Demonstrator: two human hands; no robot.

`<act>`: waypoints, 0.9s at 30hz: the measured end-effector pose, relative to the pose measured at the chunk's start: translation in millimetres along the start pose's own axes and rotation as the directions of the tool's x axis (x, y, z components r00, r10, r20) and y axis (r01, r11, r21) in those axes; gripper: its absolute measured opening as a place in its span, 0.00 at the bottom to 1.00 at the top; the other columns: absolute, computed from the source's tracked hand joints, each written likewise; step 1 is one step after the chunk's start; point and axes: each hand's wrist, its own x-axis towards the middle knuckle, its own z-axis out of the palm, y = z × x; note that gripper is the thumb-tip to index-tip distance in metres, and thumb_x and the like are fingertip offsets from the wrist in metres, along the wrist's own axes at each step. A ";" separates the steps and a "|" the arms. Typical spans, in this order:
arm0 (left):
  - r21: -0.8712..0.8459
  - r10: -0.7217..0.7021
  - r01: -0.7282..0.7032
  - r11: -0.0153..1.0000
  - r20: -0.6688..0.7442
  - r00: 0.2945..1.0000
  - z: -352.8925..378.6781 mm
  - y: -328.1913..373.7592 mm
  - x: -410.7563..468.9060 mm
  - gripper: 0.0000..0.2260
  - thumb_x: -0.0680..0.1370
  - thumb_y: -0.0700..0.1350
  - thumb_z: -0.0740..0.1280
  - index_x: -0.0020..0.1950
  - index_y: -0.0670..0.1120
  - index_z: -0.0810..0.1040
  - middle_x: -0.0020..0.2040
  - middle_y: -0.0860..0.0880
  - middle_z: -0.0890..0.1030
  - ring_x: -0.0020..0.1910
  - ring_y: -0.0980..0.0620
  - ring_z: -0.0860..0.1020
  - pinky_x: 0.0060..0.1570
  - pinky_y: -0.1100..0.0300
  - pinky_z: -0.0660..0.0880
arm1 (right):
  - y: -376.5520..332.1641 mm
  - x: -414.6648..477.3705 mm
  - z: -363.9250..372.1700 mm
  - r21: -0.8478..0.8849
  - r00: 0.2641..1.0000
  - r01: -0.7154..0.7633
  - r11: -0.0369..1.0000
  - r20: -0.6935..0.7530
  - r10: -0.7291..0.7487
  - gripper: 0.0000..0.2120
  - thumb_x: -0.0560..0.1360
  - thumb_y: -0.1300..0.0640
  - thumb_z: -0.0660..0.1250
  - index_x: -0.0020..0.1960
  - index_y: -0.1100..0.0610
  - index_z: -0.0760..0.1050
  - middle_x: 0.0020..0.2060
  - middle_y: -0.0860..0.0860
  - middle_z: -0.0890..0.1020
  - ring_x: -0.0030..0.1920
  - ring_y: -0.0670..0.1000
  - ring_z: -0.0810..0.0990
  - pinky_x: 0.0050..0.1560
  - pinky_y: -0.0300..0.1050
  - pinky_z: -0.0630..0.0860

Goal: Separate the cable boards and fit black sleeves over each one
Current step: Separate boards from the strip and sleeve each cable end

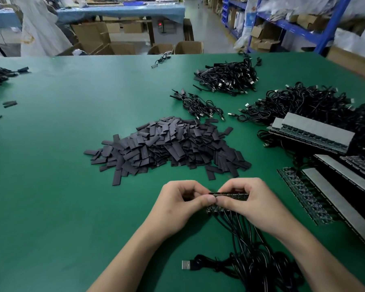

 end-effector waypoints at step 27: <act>-0.342 -0.015 0.032 0.939 0.051 0.999 3.6 9.1 -0.9 0.04 0.75 0.44 0.73 0.44 0.44 0.86 0.38 0.46 0.84 0.36 0.55 0.79 0.42 0.67 0.75 | -8.8 4.3 3.6 0.426 0.992 -0.028 0.904 0.123 -0.027 0.08 0.67 0.48 0.79 0.42 0.51 0.86 0.40 0.53 0.87 0.42 0.48 0.83 0.48 0.41 0.80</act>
